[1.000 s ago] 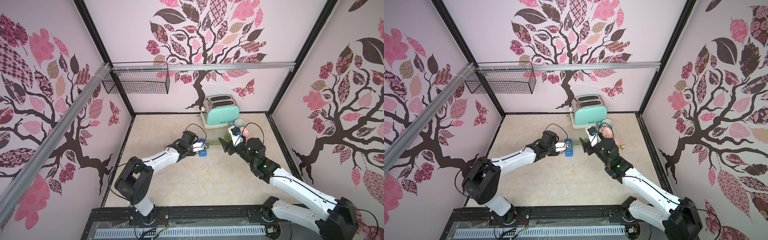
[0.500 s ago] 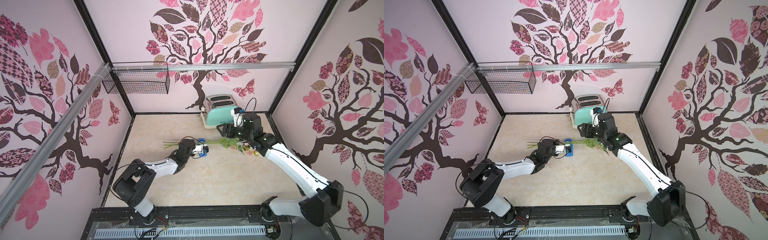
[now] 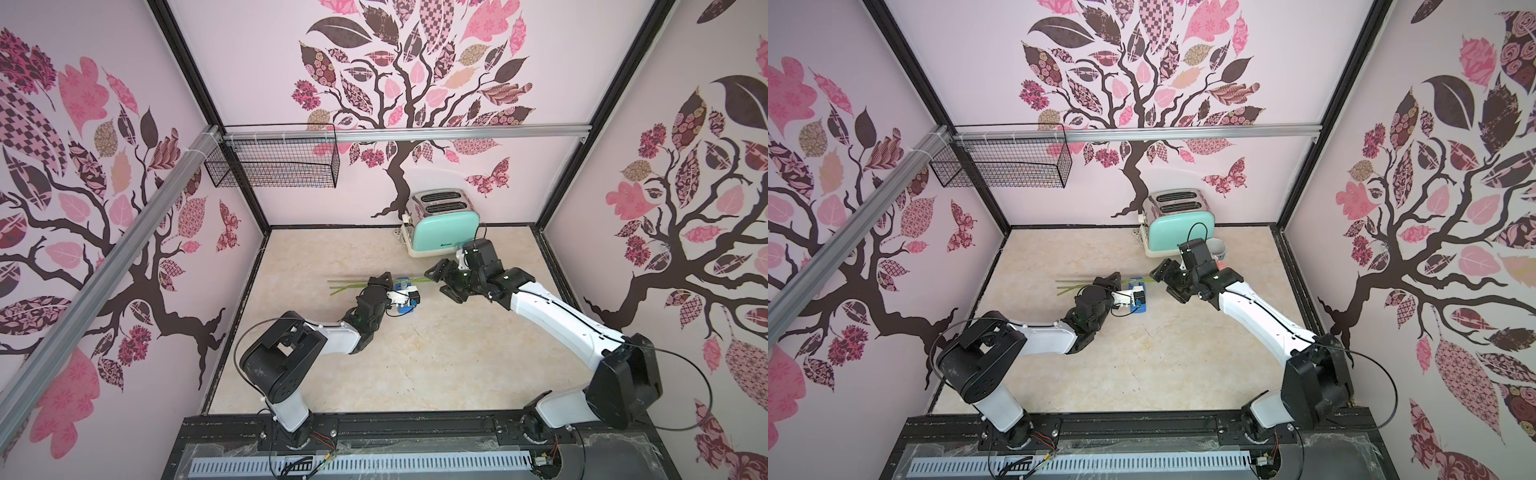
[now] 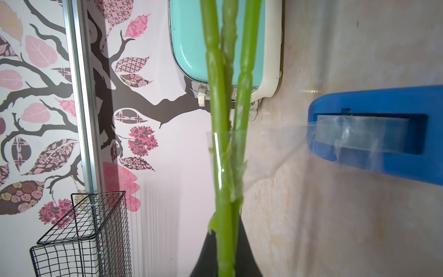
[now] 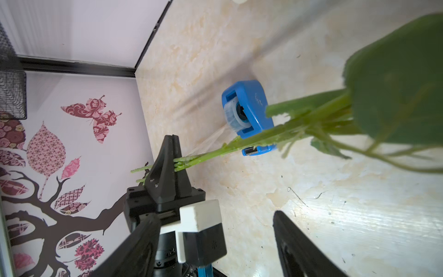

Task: Wrap bouquets with tape
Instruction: Wrap the tape around the bouquet.

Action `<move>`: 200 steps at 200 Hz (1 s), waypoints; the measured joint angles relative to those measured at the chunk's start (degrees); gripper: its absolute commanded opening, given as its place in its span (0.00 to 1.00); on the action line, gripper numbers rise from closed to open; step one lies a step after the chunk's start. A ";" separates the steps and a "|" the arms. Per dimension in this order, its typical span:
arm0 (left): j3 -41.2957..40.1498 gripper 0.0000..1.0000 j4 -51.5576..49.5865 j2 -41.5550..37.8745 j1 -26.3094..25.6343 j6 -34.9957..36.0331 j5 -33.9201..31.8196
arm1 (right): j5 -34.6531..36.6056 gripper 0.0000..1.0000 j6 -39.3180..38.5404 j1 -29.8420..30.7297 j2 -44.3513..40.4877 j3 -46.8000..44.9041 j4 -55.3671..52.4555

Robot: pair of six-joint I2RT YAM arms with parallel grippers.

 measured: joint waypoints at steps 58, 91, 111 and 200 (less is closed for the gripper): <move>-0.02 0.00 2.75 1.27 -0.85 1.25 -0.52 | 0.79 0.75 10.97 1.70 6.10 -0.07 5.97; -0.17 0.00 2.69 1.25 -0.96 1.16 -0.50 | 2.49 0.47 15.19 1.70 9.05 -0.20 11.56; -0.79 0.00 1.66 0.15 -1.05 0.68 -0.90 | 2.95 0.27 17.59 1.66 10.25 -0.94 15.19; -1.20 0.37 -14.27 -7.21 -0.90 -6.29 0.90 | 3.50 0.00 26.08 2.58 10.29 -11.02 35.15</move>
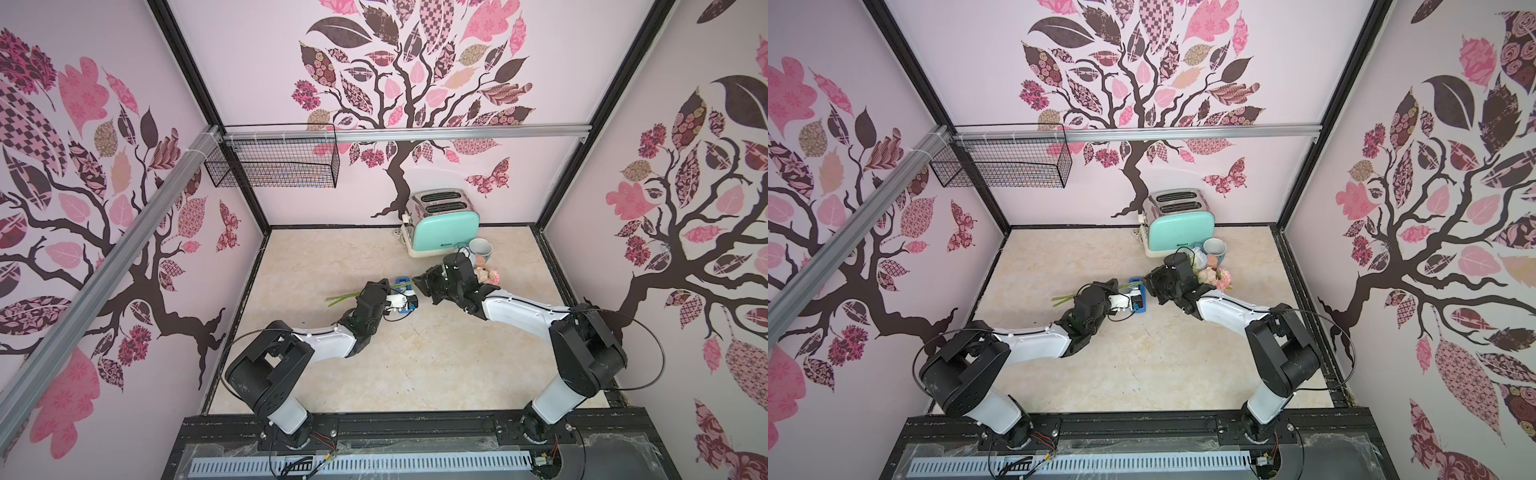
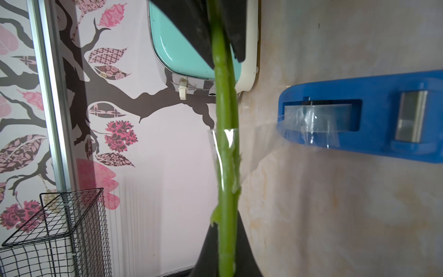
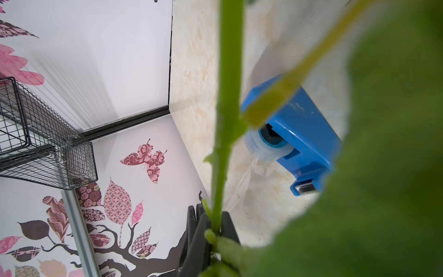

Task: Wrap bouquets with tape
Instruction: Wrap the tape around the bouquet.

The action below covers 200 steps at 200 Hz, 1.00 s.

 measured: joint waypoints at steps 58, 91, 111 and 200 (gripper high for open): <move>4.09 0.77 -26.08 -14.36 0.35 -11.41 14.49 | 5.92 0.00 -2.14 0.11 -3.02 -8.37 8.66; 14.91 0.77 -46.36 -16.76 5.42 -19.71 31.45 | 8.37 0.00 -5.42 1.16 -6.27 -13.31 15.96; 25.88 0.75 -58.88 -12.59 10.34 -23.39 42.03 | 10.62 0.00 -9.07 2.73 -7.74 -16.63 19.93; 51.43 0.65 -94.12 10.47 14.93 -21.57 55.71 | 12.33 0.00 -22.58 3.58 -8.07 -26.49 43.89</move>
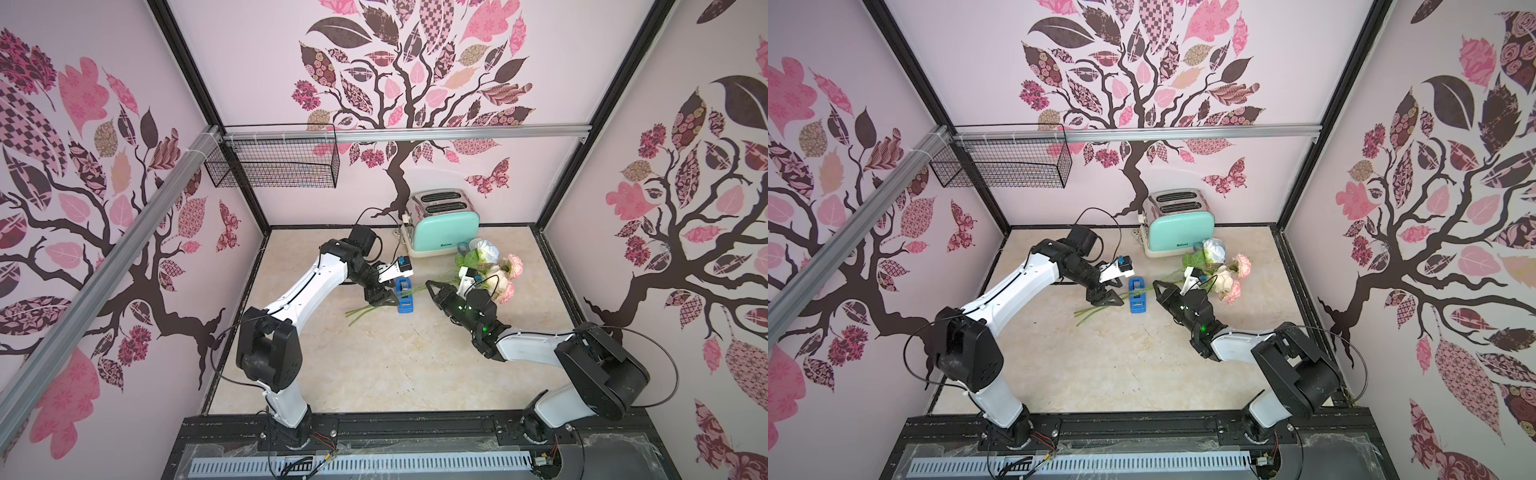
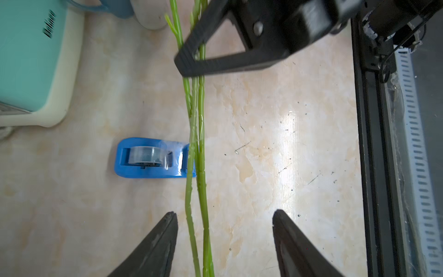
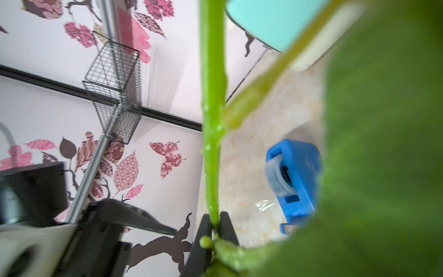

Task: Wrap bouquets with tape
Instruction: Wrap the tape around the bouquet.

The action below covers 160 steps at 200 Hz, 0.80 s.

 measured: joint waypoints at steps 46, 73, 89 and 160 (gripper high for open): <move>0.00 0.63 0.72 1.88 -0.02 -0.46 -6.12 | -1.86 0.00 -1.55 0.46 4.37 -0.76 9.81; 0.00 0.57 1.33 2.01 -0.11 -0.57 -6.95 | -2.32 0.00 -1.62 0.66 5.70 -1.14 12.74; 0.00 0.49 1.53 3.08 -0.22 -0.68 -8.00 | -2.32 0.00 -1.81 0.66 5.88 -1.20 13.42; 0.15 0.00 1.07 6.64 -1.95 -1.09 -11.10 | -1.18 0.01 -4.52 1.46 5.31 -1.60 12.61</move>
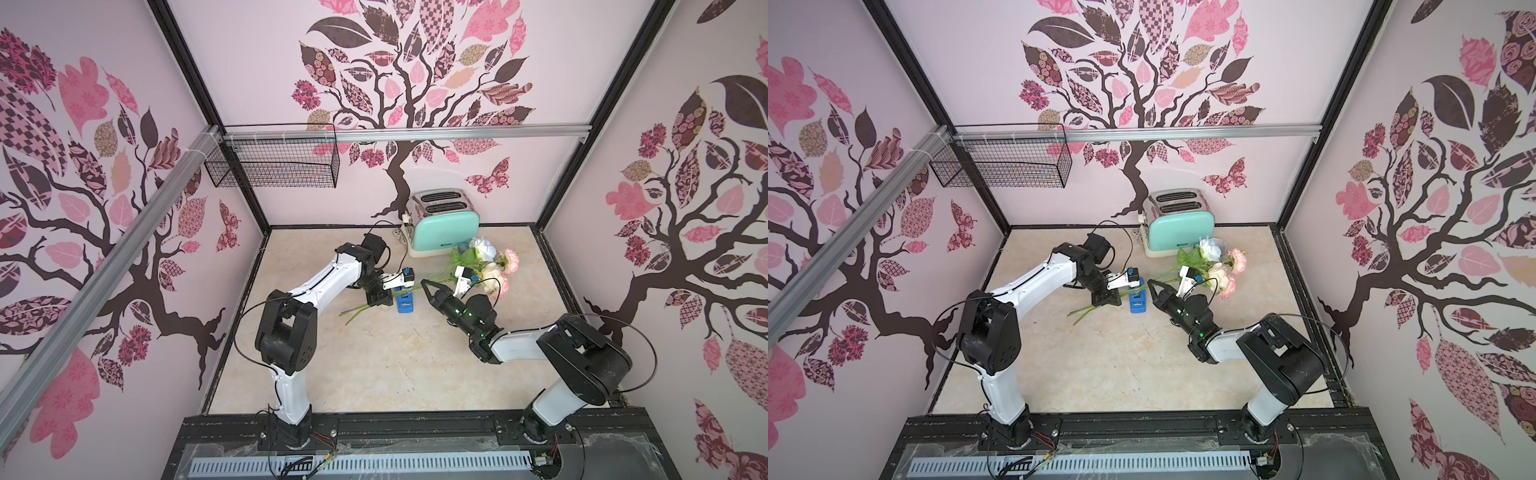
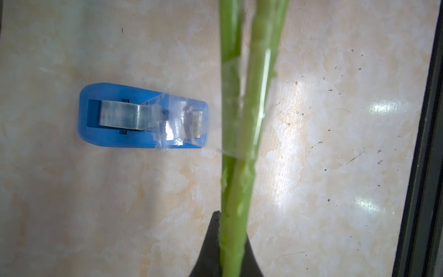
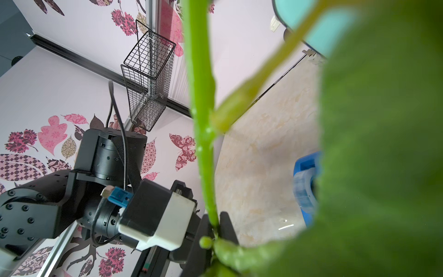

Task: Wrap bouquets with tape
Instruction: Wrap the tape around the bouquet.

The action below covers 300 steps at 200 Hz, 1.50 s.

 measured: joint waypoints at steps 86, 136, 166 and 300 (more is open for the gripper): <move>-26.08 0.00 24.30 -16.63 -8.70 -3.93 -18.58 | -0.17 0.65 -6.84 1.38 -21.86 -1.18 -35.15; -32.96 0.00 34.67 -18.60 -10.71 -2.38 -24.63 | -4.87 0.58 -10.88 1.38 -32.28 5.05 -64.92; -34.10 0.00 37.55 -18.60 -12.02 -1.14 -27.28 | -7.76 0.57 -10.91 1.36 -36.33 4.92 -75.34; -43.58 0.00 41.09 -22.34 -20.98 -4.85 -33.16 | -13.05 0.50 -19.32 -4.74 -9.18 27.93 -82.31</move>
